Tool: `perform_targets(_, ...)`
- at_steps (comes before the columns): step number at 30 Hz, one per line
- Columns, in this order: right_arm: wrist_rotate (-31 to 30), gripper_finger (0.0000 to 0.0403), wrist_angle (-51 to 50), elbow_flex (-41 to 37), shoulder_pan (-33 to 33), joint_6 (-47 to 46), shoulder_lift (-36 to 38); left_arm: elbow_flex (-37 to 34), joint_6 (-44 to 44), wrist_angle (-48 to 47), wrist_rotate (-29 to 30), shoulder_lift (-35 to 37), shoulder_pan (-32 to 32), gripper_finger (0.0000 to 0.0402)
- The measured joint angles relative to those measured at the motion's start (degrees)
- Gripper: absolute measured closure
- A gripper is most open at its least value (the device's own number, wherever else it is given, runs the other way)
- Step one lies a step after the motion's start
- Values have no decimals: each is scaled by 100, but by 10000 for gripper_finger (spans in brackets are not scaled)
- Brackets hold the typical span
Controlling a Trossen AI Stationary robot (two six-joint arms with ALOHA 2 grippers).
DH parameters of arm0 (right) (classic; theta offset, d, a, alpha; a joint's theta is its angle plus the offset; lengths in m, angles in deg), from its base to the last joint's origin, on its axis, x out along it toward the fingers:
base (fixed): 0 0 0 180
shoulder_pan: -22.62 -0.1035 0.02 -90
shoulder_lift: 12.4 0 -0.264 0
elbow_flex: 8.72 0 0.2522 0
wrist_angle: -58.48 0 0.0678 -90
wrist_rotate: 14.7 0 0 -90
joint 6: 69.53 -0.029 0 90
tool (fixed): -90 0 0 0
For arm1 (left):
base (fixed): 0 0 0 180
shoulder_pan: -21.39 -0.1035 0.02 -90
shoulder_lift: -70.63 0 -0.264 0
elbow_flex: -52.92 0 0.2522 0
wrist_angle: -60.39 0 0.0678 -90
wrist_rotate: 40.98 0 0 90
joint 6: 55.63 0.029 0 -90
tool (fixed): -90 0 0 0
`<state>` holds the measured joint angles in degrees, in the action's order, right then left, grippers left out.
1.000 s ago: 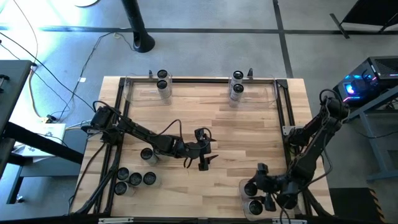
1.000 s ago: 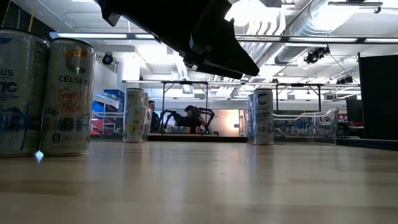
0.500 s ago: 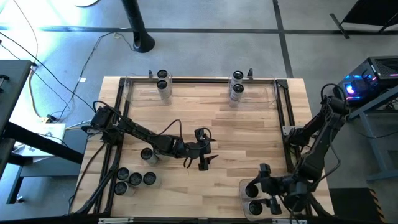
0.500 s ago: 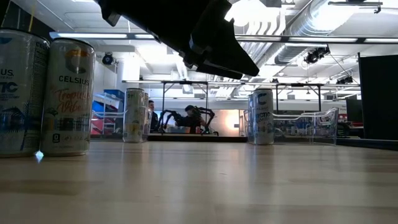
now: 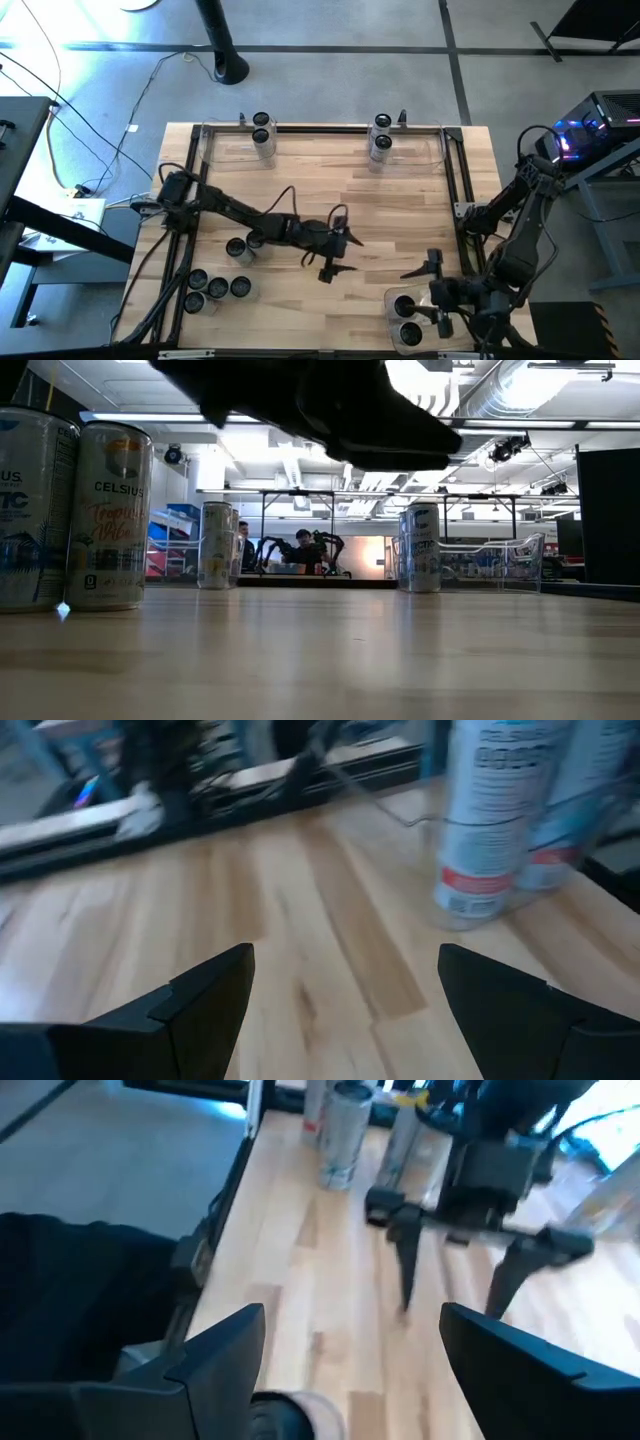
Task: Sort soda cans
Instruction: Adjust the bottom right transparent bin
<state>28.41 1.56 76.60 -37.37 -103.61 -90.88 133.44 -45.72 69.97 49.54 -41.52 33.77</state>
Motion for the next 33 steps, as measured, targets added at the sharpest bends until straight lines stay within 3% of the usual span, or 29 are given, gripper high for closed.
perform_targets(3, -208, 107, -138, 159, -2, 189, 0, 557, 502, -341, -771, -182, -138, 92)
perform_targets(8, -384, 107, -218, 347, 4, 394, 13, 1849, 1610, -2038, -1859, -496, -260, 104)
perform_targets(12, -438, 107, -223, 378, 4, 439, 15, 2731, 2453, -3166, -2171, -792, -258, 130)
perform_targets(18, -543, 107, -620, 299, 7, -42, 15, 3264, 2820, -3585, -2535, -1197, -173, 171)
perform_targets(27, 1180, 107, -1743, -411, 192, -2086, 15, 3264, 1645, -4230, -1742, -1166, -200, 198)
perform_targets(33, 2415, 110, -1464, -1180, 136, -2949, 15, 3260, 1340, -4862, -1735, -1159, -203, 205)
